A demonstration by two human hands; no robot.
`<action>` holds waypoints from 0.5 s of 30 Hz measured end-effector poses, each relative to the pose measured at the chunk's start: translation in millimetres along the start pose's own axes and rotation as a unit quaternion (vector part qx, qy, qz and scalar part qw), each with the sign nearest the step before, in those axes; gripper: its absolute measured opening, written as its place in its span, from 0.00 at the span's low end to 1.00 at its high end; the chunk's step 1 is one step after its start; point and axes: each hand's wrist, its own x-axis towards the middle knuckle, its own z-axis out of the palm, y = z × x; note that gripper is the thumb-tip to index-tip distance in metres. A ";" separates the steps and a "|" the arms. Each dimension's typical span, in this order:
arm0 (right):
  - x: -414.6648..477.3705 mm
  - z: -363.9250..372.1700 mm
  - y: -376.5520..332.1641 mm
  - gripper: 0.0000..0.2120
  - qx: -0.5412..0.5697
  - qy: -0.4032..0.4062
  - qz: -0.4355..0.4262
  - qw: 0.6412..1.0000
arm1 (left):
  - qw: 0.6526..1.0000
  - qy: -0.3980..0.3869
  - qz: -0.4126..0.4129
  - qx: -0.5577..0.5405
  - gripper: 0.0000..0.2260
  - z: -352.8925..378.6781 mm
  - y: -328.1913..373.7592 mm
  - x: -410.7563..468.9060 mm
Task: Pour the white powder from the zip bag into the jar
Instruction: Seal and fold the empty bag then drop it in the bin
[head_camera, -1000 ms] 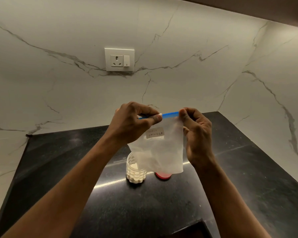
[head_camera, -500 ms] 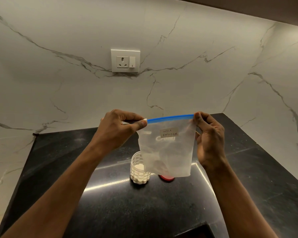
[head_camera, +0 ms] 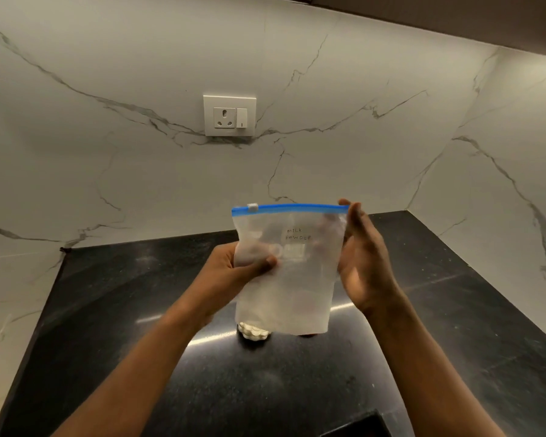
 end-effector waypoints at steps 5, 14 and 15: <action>-24.8 -10.6 21.6 0.25 -0.177 -0.136 0.109 0.969 | 0.997 0.050 -0.019 -0.057 0.15 -3.2 -0.8 -1.6; -37.3 -12.7 29.9 0.15 -0.126 -0.070 0.136 0.980 | 0.996 -0.009 -0.069 -0.056 0.13 -15.1 -6.6 -11.0; -38.8 -13.5 31.4 0.13 -0.122 -0.068 0.138 0.981 | 0.996 -0.008 -0.071 -0.054 0.12 -14.8 -6.8 -12.0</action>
